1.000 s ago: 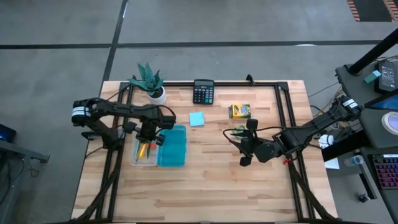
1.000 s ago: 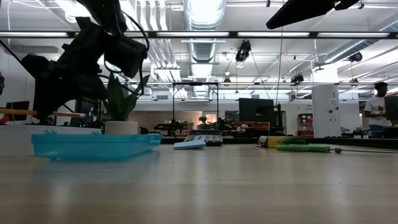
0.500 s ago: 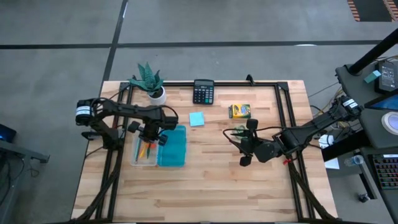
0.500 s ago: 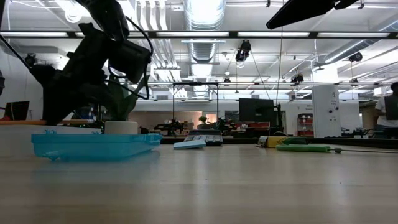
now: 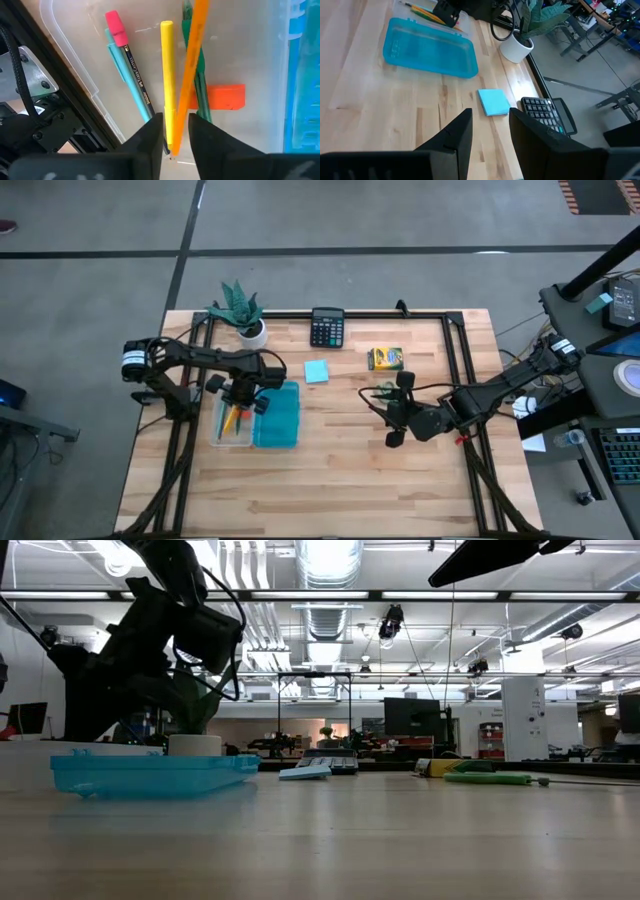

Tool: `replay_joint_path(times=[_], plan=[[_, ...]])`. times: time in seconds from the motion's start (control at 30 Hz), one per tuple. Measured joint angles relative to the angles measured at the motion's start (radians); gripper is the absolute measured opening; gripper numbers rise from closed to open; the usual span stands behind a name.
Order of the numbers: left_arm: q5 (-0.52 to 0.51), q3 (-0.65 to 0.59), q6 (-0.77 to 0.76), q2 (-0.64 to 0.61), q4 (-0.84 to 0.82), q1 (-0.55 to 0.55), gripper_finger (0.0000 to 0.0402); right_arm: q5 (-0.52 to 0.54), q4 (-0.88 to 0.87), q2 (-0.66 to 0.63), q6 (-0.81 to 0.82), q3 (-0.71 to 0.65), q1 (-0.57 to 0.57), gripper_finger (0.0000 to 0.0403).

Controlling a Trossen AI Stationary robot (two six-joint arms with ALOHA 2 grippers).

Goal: Pack school essentials
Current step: Put the green scissors into the blue supply box

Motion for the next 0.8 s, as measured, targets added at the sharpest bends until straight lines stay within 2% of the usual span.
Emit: replay_joint_path(times=[0.13,0.43,0.8], plan=[[0.000,0.000,-0.001,0.000,-0.001,0.000,0.0095,-0.001,-0.001,0.000,0.000,0.000,0.000,0.0118],[-0.026,0.013,0.035,-0.020,-0.003,-0.022,0.0098,-0.001,0.000,0.000,0.000,0.000,0.000,0.0118],[-0.101,0.035,0.033,-0.119,0.001,-0.152,0.0099,-0.001,-0.002,0.000,-0.001,0.000,0.000,0.0118]])
